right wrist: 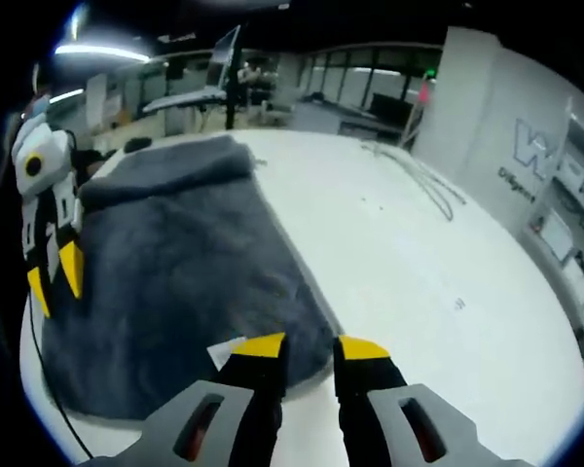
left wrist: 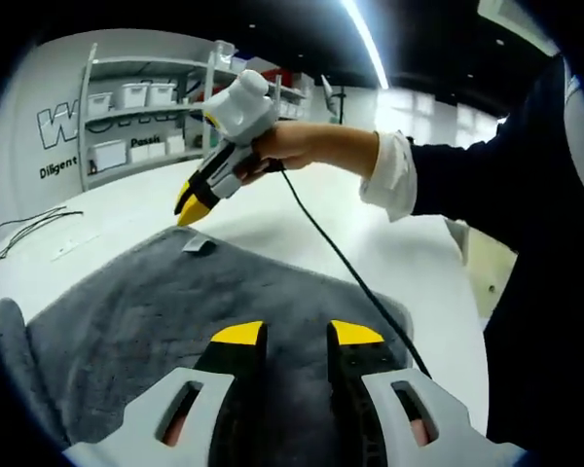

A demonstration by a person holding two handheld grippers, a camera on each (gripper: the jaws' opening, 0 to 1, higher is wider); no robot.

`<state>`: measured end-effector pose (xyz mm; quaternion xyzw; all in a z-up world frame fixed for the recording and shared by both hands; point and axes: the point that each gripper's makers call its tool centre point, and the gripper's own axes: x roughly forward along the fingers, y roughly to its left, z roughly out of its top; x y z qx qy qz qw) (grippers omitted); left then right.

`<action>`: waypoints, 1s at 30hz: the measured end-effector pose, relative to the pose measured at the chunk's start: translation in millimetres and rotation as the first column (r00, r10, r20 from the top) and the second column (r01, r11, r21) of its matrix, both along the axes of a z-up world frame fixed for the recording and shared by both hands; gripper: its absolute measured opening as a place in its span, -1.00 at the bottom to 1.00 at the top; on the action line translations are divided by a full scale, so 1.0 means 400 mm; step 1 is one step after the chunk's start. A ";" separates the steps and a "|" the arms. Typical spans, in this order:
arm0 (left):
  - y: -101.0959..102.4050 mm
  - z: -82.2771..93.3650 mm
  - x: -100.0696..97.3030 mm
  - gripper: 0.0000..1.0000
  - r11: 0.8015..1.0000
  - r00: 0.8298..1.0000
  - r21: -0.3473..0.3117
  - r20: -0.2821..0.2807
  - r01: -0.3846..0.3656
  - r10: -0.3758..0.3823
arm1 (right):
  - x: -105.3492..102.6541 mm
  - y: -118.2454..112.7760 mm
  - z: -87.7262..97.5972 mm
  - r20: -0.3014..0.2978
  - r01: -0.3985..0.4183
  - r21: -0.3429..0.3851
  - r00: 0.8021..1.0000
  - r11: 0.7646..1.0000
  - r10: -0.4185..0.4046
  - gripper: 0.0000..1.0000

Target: Open the folded towel by lifting each exposed corner and separating the folded layers until the towel lies flat within the target outline without major curled edges

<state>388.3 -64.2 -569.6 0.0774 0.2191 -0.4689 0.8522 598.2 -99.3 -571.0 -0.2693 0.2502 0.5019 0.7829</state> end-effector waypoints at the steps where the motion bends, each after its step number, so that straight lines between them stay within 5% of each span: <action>1: -0.004 -0.003 -0.001 -0.51 1.000 1.000 -0.001 -0.003 0.001 -0.001 | 0.001 -0.002 -0.002 -0.002 -0.003 -0.002 1.000 1.000 0.003 -0.69; 30: -0.096 -0.050 -0.056 -0.48 0.994 0.993 -0.002 -0.047 0.108 -0.108 | 0.011 -0.032 -0.071 -0.071 0.040 -0.009 0.997 0.999 -0.041 -0.82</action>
